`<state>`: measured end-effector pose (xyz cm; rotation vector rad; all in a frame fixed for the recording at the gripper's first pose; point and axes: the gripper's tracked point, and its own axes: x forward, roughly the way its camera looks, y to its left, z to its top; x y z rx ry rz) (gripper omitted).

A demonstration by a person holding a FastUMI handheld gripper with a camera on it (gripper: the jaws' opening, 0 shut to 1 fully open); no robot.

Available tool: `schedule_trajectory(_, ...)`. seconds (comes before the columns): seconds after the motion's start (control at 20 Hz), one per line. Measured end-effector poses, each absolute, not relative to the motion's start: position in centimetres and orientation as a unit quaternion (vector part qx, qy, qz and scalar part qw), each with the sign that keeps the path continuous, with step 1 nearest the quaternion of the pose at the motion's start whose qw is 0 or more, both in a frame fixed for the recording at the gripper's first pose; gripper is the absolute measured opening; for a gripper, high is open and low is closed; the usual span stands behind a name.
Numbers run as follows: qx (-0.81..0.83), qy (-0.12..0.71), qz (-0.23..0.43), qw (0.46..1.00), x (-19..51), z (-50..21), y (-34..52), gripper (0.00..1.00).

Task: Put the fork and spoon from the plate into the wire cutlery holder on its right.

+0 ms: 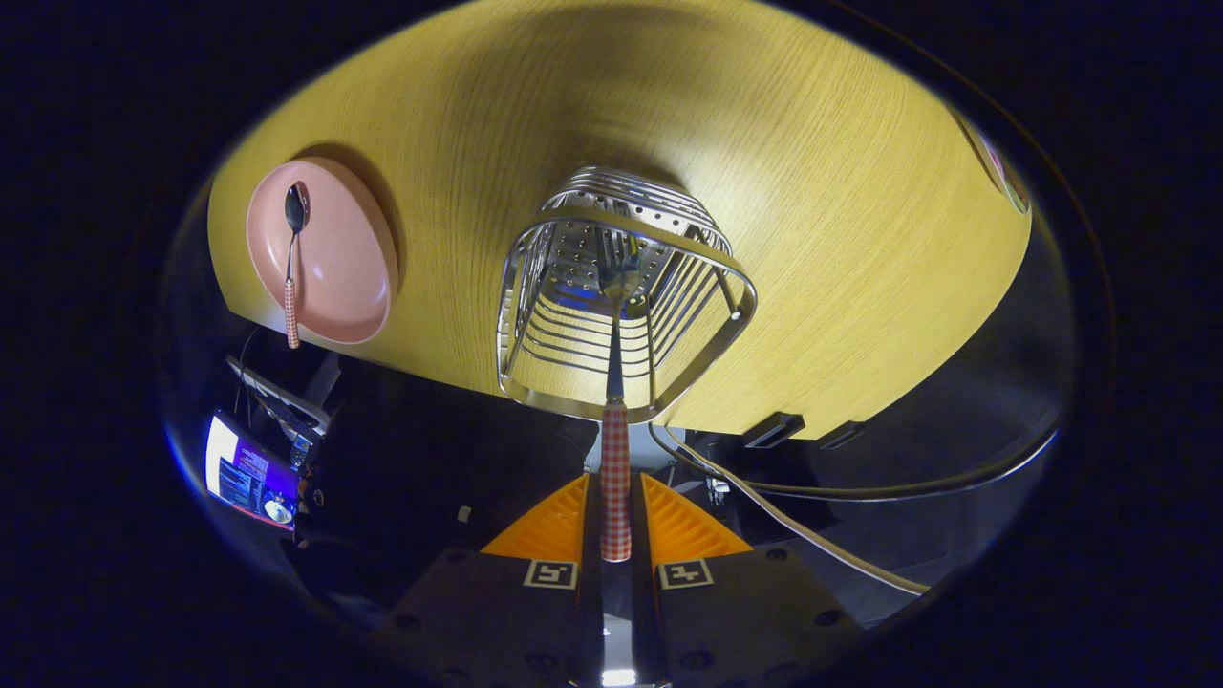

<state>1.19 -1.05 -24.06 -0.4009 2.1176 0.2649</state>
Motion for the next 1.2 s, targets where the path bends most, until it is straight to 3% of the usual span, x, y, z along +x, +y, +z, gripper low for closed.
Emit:
schedule_trajectory(0.2,-0.156,0.847,0.133,0.491,1.4,-23.7,-0.5,0.19)
schedule_trajectory(0.4,-0.13,0.786,0.191,0.573,2.5,-21.8,1.2,0.19)
schedule_trajectory(0.55,-0.098,0.726,0.214,0.646,3.3,-19.4,2.7,0.36)
schedule_trajectory(0.8,0.02,0.627,0.237,0.742,3.1,-16.5,9.4,0.47)
schedule_trajectory(1.0,0.128,0.623,0.263,0.725,-1.1,-17.3,18.1,0.5)
schedule_trajectory(1.2,0.161,0.648,0.251,0.701,-3.3,-22.8,25.4,0.5)
